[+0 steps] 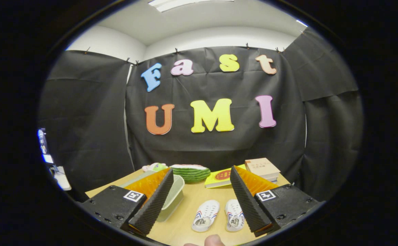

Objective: Open the storage box then place both shoes into the box .Put the left shoe in first, then the right shoe, with the right side of both shoes facing outward in a uniform manner.

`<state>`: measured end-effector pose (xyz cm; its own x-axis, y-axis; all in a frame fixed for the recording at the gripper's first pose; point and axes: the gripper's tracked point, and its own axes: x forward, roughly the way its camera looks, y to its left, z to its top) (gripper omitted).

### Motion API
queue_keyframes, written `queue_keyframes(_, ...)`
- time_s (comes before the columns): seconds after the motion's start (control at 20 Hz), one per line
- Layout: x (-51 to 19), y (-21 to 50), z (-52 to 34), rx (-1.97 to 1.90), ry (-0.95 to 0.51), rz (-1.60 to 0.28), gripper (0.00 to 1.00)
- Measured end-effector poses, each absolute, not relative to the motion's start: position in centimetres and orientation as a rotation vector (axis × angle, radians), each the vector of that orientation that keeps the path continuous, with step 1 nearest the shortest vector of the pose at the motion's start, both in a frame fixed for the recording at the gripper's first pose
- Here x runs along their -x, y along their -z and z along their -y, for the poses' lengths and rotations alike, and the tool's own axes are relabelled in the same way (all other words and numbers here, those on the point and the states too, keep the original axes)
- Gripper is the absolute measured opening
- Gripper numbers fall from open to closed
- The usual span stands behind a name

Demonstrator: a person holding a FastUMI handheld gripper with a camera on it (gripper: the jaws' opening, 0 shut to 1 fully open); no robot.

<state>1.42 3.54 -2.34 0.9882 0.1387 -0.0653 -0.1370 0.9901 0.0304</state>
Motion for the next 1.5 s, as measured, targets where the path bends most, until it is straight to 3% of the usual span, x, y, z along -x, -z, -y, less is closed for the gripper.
queue_keyframes(0.55,-3.1,7.3,-8.7,-0.138,-0.359,-0.21,1.0)
queue_keyframes(1.05,-6.0,19.7,-13.8,-0.404,-0.606,-0.513,1.0)
queue_keyframes(1.5,-8.6,23.2,-14.6,-0.723,-0.64,-0.685,1.0)
